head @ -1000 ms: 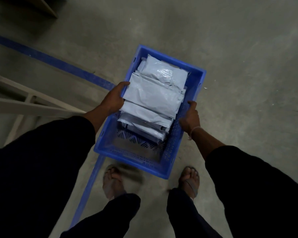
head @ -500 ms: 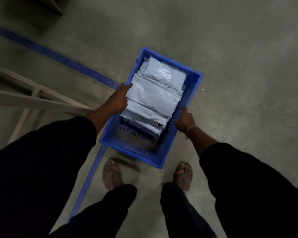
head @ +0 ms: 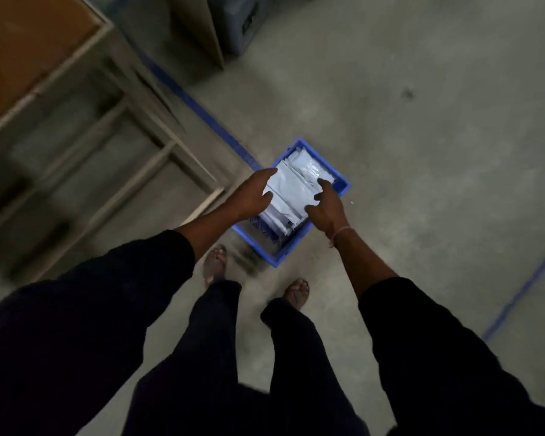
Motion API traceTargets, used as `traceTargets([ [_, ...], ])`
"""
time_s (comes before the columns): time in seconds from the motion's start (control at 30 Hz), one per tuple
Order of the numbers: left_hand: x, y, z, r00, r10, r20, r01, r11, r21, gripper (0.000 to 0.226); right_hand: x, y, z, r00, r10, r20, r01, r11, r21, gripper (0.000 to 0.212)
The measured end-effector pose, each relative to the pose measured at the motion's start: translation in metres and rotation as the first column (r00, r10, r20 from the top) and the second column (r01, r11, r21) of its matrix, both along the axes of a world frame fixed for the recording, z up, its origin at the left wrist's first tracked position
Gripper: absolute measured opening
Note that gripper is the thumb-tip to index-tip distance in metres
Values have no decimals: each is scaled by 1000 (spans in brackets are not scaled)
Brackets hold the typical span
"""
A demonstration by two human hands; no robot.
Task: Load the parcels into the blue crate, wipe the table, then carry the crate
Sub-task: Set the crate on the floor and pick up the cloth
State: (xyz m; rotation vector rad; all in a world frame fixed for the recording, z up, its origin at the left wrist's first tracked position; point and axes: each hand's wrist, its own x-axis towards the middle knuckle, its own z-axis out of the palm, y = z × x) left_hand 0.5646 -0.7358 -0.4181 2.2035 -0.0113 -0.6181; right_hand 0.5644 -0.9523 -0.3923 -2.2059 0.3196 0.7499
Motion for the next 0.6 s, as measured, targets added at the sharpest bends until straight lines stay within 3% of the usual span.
traceTargets([
  [0.23, -80, 30, 166, 963, 206, 174, -183, 973, -142, 57, -22, 41, 161, 983, 4, 183, -43, 977, 209, 76],
  [0.43, -127, 88, 247, 890, 394, 229, -321, 899, -299, 50, -31, 101, 258, 940, 93, 329, -222, 897, 382, 69],
  [0.6, -148, 161, 298, 831, 463, 309, -349, 866, -359, 40, -31, 179, 302, 904, 150, 400, -323, 852, 412, 68],
])
